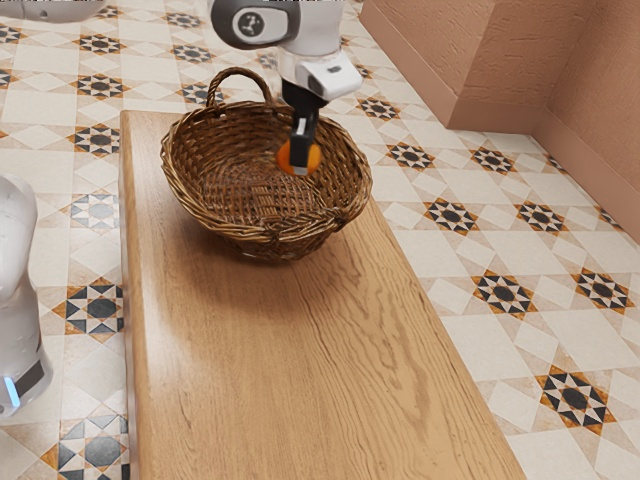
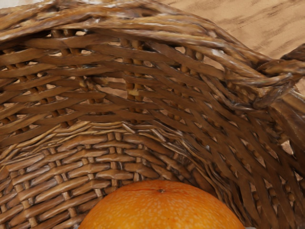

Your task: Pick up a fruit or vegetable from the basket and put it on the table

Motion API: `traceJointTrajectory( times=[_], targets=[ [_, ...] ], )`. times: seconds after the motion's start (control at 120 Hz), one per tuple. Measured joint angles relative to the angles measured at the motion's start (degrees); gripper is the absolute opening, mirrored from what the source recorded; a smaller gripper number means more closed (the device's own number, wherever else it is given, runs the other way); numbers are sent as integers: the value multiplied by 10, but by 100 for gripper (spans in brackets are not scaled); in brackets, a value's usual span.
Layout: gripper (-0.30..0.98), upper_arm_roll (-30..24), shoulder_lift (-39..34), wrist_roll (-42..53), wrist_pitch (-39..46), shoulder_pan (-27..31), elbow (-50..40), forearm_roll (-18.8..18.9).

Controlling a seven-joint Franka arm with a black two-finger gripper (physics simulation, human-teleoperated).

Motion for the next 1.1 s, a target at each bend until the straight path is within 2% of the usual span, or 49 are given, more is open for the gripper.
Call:
traceJointTrajectory(
  times=[0.142, 0.3, 0.483, 0.592, 0.75, 0.892, 1.1],
  targets=[
    [28, -92, 0, -7, -26, 0, 46, -26],
    [29, -158, 1, -16, -56, -2, 114, -53],
    [33, -252, 12, -29, -71, -3, 120, -93],
    [33, -297, 47, -37, -61, -4, 99, -103],
    [30, -328, 89, -49, 2, -4, 20, -111],
    [30, -335, 124, -58, 77, -4, -37, -113],
    [30, -334, 141, -71, 153, -1, -67, -110]
  ],
)
